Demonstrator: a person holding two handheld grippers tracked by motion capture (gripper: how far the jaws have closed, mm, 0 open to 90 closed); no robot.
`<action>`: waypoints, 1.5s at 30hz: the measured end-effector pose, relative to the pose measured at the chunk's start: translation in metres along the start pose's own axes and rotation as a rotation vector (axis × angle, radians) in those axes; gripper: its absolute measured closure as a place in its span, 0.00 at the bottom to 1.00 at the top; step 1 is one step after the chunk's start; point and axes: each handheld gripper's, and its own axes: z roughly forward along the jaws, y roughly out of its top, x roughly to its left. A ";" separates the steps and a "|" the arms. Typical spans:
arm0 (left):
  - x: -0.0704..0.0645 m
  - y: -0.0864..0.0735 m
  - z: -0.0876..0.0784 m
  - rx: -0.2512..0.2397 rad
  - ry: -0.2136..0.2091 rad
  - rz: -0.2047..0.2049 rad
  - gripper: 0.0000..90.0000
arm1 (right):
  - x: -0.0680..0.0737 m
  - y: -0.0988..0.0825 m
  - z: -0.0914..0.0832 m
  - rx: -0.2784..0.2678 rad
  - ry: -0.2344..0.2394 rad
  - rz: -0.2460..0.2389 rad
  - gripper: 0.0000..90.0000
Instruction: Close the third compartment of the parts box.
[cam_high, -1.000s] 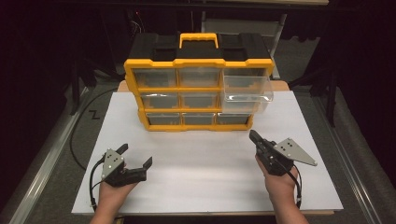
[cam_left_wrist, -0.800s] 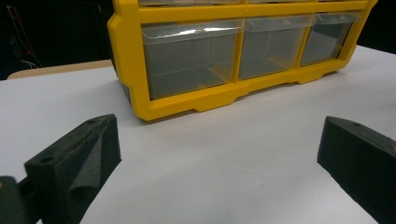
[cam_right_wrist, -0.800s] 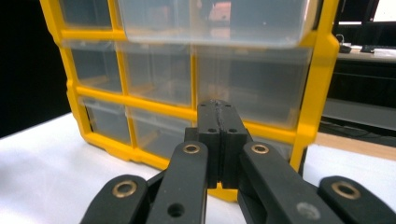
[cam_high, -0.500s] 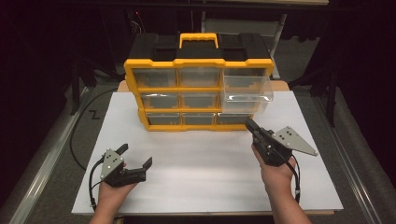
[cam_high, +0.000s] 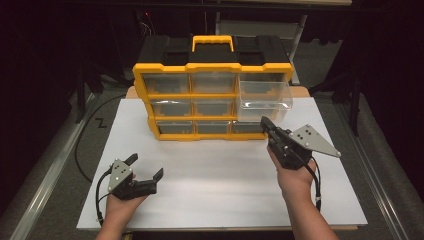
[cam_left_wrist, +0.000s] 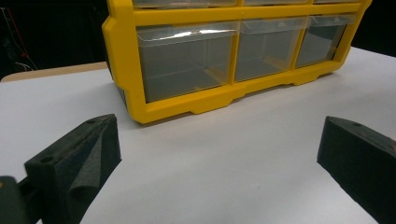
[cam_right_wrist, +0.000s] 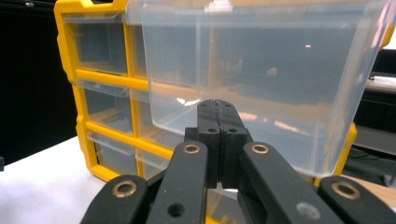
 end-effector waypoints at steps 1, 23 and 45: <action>0.000 0.000 0.000 0.000 -0.001 -0.001 0.00 | 0.000 0.002 0.000 0.001 -0.003 -0.003 1.00; -0.002 0.000 0.000 0.001 -0.004 0.002 0.00 | -0.001 0.030 -0.001 -0.026 -0.039 -0.013 1.00; 0.000 0.000 0.001 0.002 -0.007 0.003 0.00 | -0.004 0.036 0.008 -0.030 -0.055 -0.010 1.00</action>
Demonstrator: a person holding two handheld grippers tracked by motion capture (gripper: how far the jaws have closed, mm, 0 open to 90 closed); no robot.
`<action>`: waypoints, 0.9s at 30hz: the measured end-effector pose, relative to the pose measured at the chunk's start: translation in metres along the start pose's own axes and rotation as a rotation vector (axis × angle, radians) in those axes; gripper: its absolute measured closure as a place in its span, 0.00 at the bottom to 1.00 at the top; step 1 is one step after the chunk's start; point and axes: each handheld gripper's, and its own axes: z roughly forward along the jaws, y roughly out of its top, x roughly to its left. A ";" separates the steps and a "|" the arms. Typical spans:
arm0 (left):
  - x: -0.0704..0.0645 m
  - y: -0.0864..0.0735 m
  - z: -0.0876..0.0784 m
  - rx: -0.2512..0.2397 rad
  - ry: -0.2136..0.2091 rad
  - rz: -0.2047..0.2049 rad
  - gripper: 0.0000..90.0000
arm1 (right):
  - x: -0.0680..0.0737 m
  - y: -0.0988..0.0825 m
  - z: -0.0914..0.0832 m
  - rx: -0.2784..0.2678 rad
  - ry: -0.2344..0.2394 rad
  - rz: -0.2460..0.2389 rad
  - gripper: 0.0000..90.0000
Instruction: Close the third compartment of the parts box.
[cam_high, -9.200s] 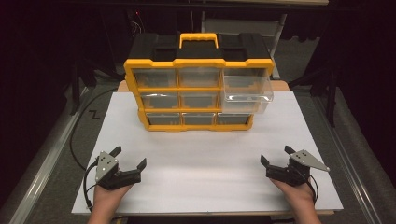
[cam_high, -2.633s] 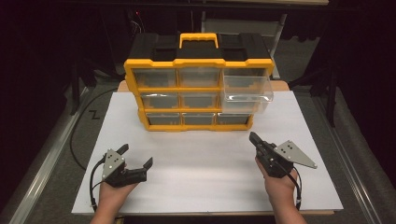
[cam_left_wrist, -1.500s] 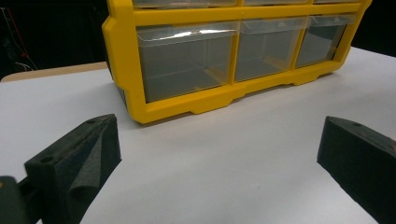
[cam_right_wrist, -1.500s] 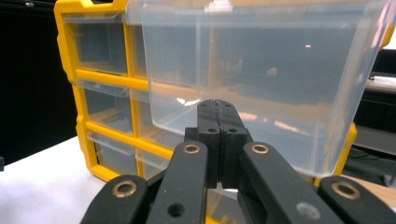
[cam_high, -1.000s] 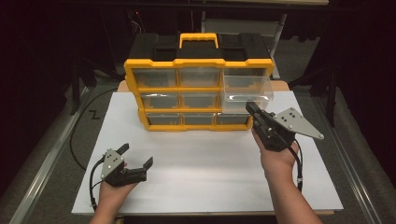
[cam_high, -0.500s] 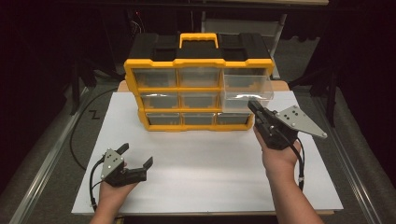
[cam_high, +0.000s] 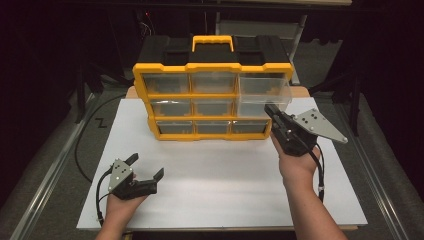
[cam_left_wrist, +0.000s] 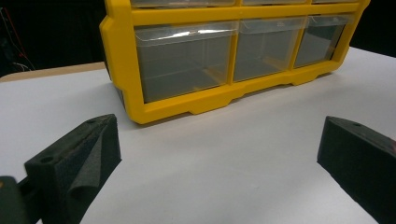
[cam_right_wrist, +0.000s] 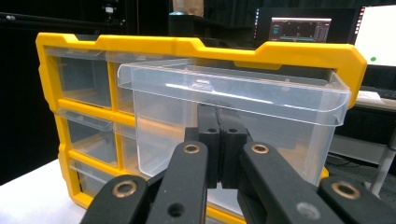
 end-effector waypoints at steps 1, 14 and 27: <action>0.000 0.000 0.000 0.000 0.000 0.000 0.00 | -0.001 0.000 0.001 -0.003 -0.004 0.004 1.00; 0.000 0.000 0.002 -0.003 -0.002 0.001 0.00 | -0.005 0.000 0.007 0.018 -0.029 0.009 1.00; 0.000 -0.001 0.003 0.001 -0.008 -0.005 0.00 | -0.005 -0.002 0.013 0.017 -0.030 0.005 1.00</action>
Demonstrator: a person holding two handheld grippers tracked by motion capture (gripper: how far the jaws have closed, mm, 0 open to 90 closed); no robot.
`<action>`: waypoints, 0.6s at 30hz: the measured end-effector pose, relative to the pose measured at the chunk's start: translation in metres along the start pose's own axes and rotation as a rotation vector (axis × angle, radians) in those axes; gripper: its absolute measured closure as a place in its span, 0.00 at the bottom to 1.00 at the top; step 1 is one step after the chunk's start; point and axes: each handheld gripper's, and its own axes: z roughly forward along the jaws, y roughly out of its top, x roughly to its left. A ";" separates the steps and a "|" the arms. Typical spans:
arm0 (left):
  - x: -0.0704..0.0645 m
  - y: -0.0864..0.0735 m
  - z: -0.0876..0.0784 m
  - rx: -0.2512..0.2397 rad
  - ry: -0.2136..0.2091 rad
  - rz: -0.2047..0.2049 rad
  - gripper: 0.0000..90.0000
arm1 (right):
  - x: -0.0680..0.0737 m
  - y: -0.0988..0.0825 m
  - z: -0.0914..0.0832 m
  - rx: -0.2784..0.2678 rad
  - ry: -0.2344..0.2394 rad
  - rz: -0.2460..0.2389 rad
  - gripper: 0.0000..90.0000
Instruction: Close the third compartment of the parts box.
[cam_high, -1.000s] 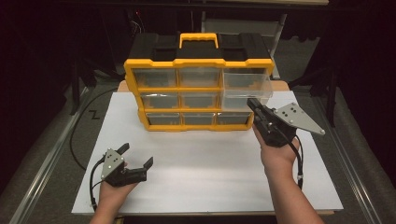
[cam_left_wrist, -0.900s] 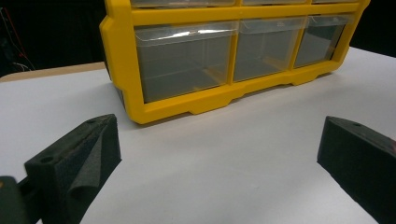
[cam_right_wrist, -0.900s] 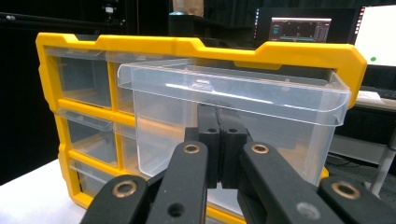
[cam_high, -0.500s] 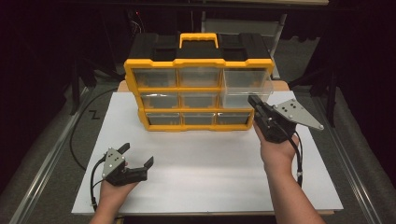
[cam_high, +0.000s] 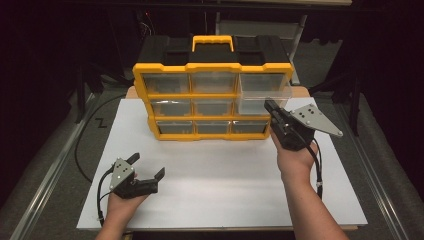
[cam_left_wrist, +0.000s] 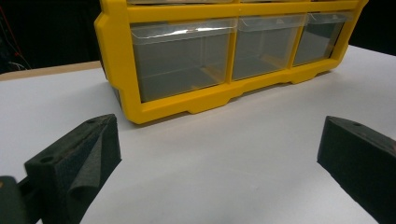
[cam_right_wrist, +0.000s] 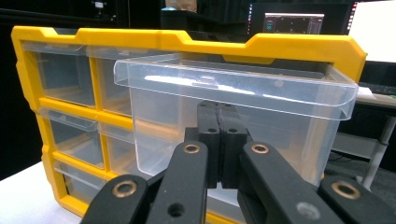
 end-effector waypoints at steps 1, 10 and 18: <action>0.000 0.000 -0.001 -0.006 0.000 0.000 0.00 | 0.000 0.001 0.001 0.003 -0.003 -0.002 1.00; 0.001 0.000 -0.001 0.002 -0.001 -0.004 0.00 | -0.003 0.002 0.009 0.003 -0.014 0.000 1.00; 0.002 0.000 0.000 -0.003 -0.001 -0.005 0.00 | -0.005 0.003 0.015 0.009 -0.024 -0.011 1.00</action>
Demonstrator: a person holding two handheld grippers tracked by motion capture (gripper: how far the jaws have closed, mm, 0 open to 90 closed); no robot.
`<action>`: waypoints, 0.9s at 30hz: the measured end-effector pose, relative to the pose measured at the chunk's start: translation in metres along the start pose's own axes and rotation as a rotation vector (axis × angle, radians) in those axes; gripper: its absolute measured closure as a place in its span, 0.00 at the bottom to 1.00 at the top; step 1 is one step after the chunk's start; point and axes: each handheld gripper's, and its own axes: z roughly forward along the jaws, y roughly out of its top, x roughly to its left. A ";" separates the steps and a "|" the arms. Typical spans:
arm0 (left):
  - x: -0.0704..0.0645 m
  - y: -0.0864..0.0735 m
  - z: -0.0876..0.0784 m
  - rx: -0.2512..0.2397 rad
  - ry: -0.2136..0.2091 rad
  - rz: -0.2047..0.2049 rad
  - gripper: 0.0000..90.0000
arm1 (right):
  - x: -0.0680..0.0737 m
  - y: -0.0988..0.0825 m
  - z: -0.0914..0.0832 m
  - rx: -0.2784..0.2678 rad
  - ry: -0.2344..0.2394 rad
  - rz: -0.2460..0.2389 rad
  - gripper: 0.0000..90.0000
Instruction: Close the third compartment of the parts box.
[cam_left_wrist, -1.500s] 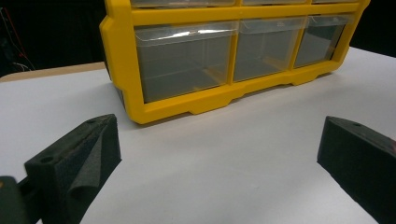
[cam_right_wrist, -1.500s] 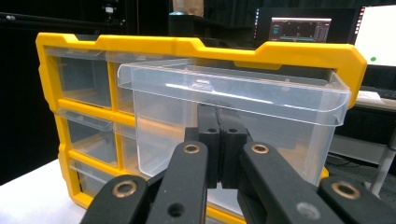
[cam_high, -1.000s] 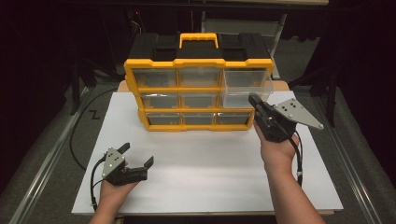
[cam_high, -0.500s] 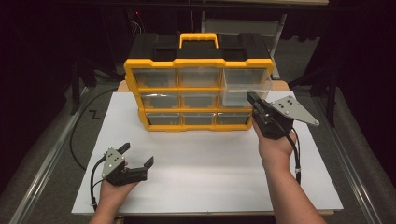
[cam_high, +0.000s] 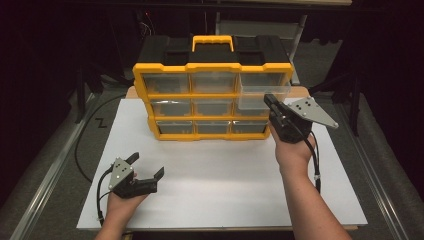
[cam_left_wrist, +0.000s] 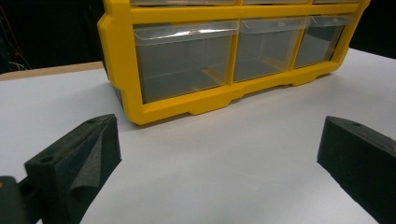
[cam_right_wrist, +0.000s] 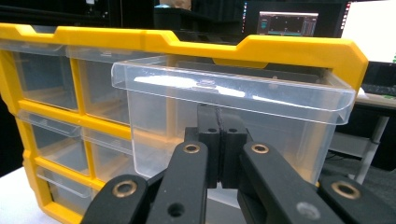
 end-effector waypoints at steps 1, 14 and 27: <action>0.000 0.000 0.000 -0.001 0.000 0.000 0.00 | -0.001 0.000 0.002 0.002 -0.001 -0.008 1.00; -0.002 0.000 0.001 -0.002 -0.005 0.001 0.00 | -0.004 0.003 0.017 0.026 -0.020 -0.007 1.00; -0.002 -0.001 0.002 0.020 -0.009 0.004 0.00 | -0.008 0.009 0.034 0.049 -0.060 -0.013 1.00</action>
